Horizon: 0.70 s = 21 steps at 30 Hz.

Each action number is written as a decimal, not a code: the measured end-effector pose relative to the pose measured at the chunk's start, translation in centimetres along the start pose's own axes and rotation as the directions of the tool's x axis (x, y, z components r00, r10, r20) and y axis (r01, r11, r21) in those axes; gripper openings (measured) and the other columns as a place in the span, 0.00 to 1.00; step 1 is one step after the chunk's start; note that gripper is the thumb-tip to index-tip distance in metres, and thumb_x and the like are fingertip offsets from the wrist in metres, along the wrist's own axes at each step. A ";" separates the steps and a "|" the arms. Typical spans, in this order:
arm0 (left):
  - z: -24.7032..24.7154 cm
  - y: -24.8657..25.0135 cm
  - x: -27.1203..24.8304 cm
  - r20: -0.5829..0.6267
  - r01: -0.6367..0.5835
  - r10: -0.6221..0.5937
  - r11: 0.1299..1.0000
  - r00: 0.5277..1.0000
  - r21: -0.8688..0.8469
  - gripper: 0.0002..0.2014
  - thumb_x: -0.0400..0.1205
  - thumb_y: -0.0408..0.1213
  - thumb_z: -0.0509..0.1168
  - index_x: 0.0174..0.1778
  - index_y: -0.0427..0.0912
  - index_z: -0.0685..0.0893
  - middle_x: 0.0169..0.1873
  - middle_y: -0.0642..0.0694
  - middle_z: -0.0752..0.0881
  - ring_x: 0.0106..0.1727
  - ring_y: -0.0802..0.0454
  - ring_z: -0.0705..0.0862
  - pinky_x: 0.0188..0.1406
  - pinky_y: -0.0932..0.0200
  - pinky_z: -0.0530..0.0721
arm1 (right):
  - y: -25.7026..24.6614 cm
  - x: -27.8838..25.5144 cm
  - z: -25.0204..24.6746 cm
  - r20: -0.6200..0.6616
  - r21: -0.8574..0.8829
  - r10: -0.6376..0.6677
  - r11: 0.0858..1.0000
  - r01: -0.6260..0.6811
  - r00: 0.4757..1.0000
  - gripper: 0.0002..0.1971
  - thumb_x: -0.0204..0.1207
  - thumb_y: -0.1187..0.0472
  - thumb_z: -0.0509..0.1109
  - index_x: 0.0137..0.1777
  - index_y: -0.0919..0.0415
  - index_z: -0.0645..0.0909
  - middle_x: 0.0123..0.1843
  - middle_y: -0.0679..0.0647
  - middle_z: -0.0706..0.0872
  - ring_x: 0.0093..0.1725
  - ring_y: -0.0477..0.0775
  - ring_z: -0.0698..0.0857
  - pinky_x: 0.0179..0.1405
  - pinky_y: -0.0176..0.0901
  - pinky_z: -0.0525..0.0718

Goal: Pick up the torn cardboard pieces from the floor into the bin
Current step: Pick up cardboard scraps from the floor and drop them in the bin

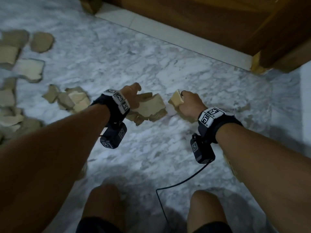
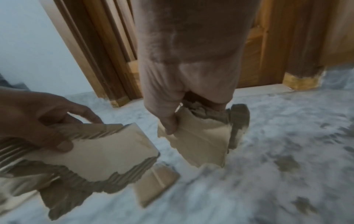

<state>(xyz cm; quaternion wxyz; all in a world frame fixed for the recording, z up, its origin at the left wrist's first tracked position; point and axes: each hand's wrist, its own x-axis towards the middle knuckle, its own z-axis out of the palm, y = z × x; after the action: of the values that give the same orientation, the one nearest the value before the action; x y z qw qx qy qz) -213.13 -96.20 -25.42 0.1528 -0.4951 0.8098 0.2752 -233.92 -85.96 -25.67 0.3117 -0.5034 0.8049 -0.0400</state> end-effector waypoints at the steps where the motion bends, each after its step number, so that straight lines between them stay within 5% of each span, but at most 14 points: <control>1: -1.6 -0.7 -2.0 -0.018 0.031 -0.030 0.999 0.999 0.033 0.27 0.78 0.33 0.65 0.74 0.44 0.69 0.65 0.37 0.79 0.61 0.37 0.81 0.55 0.46 0.81 | -1.6 -0.9 -0.3 -0.002 0.013 -0.034 0.999 0.034 0.999 0.08 0.74 0.65 0.65 0.53 0.60 0.73 0.59 0.66 0.81 0.54 0.68 0.82 0.43 0.47 0.76; 4: -6.6 -3.3 -9.2 -0.098 0.112 -0.105 0.992 0.990 0.065 0.24 0.81 0.31 0.62 0.75 0.40 0.72 0.72 0.37 0.74 0.69 0.36 0.76 0.60 0.48 0.78 | -7.6 -4.5 -1.0 -0.009 0.074 -0.135 0.988 0.136 0.991 0.08 0.77 0.60 0.66 0.51 0.59 0.71 0.56 0.65 0.80 0.51 0.67 0.81 0.41 0.46 0.75; 8: -11.8 -7.0 -21.1 -0.236 0.246 -0.213 0.962 0.948 0.120 0.20 0.81 0.31 0.61 0.70 0.37 0.76 0.65 0.34 0.79 0.59 0.35 0.81 0.48 0.50 0.79 | -17.1 -11.0 -0.5 -0.017 0.121 -0.329 0.937 0.329 0.944 0.06 0.76 0.60 0.65 0.47 0.59 0.70 0.50 0.63 0.79 0.47 0.66 0.80 0.41 0.47 0.75; 11: -13.8 -9.7 -29.2 -0.312 0.356 -0.295 0.921 0.903 0.158 0.19 0.81 0.31 0.60 0.70 0.36 0.76 0.65 0.35 0.80 0.56 0.38 0.81 0.53 0.49 0.79 | -23.5 -15.8 0.5 -0.031 0.117 -0.476 0.872 0.476 0.879 0.04 0.76 0.64 0.63 0.48 0.59 0.71 0.52 0.65 0.81 0.47 0.66 0.80 0.40 0.46 0.74; 16: -13.7 -15.1 -40.9 -0.410 0.507 -0.430 0.857 0.804 0.095 0.17 0.79 0.30 0.63 0.64 0.33 0.81 0.58 0.32 0.84 0.55 0.36 0.83 0.50 0.49 0.81 | -32.3 -23.5 4.3 -0.050 0.176 -0.628 0.760 0.625 0.777 0.09 0.77 0.59 0.66 0.53 0.62 0.77 0.45 0.61 0.82 0.45 0.64 0.81 0.38 0.46 0.74; 21: -9.0 -20.2 -48.9 -0.366 0.653 -0.624 0.755 0.690 -0.055 0.15 0.79 0.31 0.64 0.61 0.33 0.83 0.44 0.38 0.79 0.43 0.45 0.77 0.40 0.56 0.76 | -38.0 -29.2 9.7 -0.069 0.194 -0.699 0.691 0.696 0.712 0.09 0.78 0.58 0.67 0.47 0.64 0.74 0.41 0.59 0.80 0.44 0.63 0.81 0.38 0.47 0.76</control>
<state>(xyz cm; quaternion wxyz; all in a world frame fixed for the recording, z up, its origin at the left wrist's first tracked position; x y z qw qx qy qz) -172.34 -73.75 1.22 0.1066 -0.7808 0.6108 0.0762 -190.07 -77.76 -5.61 0.3276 -0.7360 0.5434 -0.2359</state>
